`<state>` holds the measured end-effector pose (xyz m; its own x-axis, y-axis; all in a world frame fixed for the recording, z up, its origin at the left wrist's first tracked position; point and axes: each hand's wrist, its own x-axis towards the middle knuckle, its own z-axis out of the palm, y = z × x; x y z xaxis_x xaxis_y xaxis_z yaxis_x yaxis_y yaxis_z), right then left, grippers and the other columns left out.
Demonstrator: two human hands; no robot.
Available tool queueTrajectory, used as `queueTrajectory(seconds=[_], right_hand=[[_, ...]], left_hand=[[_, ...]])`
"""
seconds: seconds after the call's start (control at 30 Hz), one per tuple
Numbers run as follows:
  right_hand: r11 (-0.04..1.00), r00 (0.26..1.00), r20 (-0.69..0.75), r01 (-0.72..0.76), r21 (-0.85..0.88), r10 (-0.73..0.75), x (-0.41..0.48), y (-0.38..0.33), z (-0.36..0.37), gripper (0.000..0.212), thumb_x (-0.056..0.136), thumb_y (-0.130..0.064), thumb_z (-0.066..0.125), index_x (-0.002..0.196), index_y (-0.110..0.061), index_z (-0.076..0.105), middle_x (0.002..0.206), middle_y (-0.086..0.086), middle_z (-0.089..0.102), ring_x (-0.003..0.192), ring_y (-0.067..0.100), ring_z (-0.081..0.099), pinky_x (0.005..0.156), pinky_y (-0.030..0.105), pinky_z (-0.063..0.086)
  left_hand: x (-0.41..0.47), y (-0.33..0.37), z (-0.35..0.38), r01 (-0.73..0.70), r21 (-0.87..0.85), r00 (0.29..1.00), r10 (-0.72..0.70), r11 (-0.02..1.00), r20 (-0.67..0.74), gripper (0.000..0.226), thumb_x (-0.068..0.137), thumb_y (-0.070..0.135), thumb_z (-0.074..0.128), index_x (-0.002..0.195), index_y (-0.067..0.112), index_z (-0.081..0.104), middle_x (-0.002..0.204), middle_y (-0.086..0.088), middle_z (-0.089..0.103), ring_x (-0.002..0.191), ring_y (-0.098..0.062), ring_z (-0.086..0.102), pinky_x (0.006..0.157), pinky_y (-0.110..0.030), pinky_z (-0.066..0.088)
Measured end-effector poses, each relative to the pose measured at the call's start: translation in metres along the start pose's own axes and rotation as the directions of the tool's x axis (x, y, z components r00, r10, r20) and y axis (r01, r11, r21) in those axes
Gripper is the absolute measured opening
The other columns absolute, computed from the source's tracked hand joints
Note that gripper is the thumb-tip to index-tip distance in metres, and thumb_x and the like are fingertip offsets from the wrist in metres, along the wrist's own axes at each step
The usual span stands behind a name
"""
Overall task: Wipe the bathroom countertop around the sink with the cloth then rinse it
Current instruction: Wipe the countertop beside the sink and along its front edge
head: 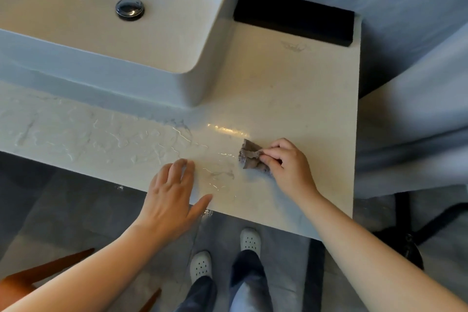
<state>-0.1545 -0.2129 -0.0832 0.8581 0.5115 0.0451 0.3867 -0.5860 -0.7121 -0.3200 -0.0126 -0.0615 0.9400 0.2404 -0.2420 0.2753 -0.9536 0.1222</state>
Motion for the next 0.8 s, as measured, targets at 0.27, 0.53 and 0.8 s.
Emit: queueTrajectory(seconds=[0.27, 0.53, 0.8], right_hand=[[0.978, 0.933, -0.313, -0.202, -0.054, 0.175, 0.006, 0.052, -0.082, 0.015, 0.087, -0.011, 0.064, 0.097, -0.001, 0.072, 0.095, 0.009, 0.06, 0.084, 0.018, 0.057, 0.069, 0.004, 0.035], [0.961, 0.896, -0.39, -0.264, -0.085, 0.212, -0.024, 0.079, -0.063, 0.017, 0.086, -0.017, 0.064, 0.096, -0.006, 0.073, 0.093, 0.003, 0.061, 0.084, 0.023, 0.059, 0.069, 0.032, 0.047], [0.984, 0.958, -0.248, -0.165, -0.073, 0.142, -0.092, 0.039, -0.037, 0.014, 0.085, -0.017, 0.066, 0.097, -0.011, 0.072, 0.091, -0.005, 0.059, 0.082, 0.014, 0.055, 0.065, 0.026, 0.049]], left_hand=[[0.011, 0.057, -0.001, -0.348, -0.043, 0.937, 0.346, 0.937, -0.048, 0.07, 0.086, 0.055, 0.038, 0.135, 0.007, 0.047, 0.133, -0.009, 0.053, 0.12, -0.028, 0.052, 0.098, -0.039, 0.042], [0.023, 0.083, 0.018, -0.327, 0.059, 0.945, 0.327, 0.943, 0.018, 0.072, 0.085, 0.062, 0.034, 0.13, 0.01, 0.053, 0.135, -0.01, 0.053, 0.124, -0.033, 0.049, 0.1, -0.047, 0.041], [0.022, 0.08, 0.024, -0.33, 0.075, 0.944, 0.328, 0.941, 0.033, 0.072, 0.088, 0.064, 0.032, 0.135, 0.012, 0.05, 0.141, -0.01, 0.047, 0.13, -0.032, 0.04, 0.105, -0.05, 0.035]])
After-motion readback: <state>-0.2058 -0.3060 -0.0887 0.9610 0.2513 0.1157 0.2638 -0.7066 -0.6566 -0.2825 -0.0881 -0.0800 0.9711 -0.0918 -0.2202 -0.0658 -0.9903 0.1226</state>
